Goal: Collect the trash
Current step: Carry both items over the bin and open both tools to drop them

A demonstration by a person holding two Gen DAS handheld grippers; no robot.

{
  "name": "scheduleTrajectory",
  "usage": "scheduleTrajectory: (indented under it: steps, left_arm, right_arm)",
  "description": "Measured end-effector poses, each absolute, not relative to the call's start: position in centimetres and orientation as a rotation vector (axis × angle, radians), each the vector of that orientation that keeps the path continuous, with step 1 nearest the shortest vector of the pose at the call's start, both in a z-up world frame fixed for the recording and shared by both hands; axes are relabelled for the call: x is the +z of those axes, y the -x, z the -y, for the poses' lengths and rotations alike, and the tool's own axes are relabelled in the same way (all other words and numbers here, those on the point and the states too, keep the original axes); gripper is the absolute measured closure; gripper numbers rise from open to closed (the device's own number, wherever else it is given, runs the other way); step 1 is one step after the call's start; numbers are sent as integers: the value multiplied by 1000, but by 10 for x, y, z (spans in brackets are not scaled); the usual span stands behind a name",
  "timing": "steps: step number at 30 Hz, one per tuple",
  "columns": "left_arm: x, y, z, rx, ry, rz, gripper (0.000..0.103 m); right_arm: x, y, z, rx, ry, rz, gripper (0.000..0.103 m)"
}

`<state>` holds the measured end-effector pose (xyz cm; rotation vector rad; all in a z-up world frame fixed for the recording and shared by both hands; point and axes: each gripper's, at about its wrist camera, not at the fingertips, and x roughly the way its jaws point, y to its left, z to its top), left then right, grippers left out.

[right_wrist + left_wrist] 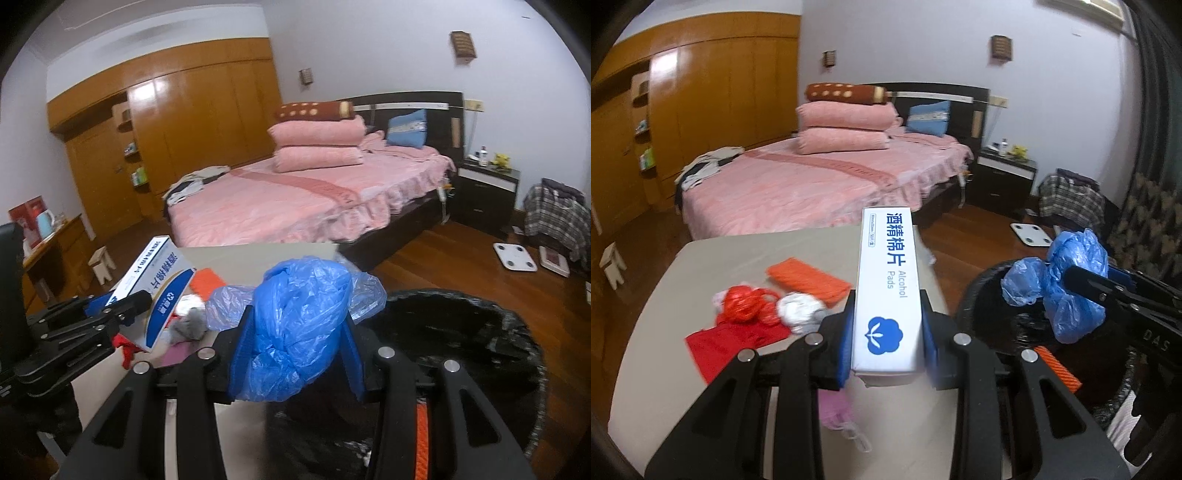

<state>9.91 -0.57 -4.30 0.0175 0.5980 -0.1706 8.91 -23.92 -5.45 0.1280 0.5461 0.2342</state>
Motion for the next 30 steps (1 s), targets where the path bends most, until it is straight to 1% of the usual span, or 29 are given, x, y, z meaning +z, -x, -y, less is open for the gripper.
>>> scheduleTrajectory:
  steps: [14,30]
  left_arm:
    - [-55,-105,95,-387,-73,-609,73]
    - [-81,-115,156,-521,-114,-645,73]
  right_arm:
    - [-61,-70,315,64,-151,-549,59]
    - [-76,-53,365,-41,-179,-568,59]
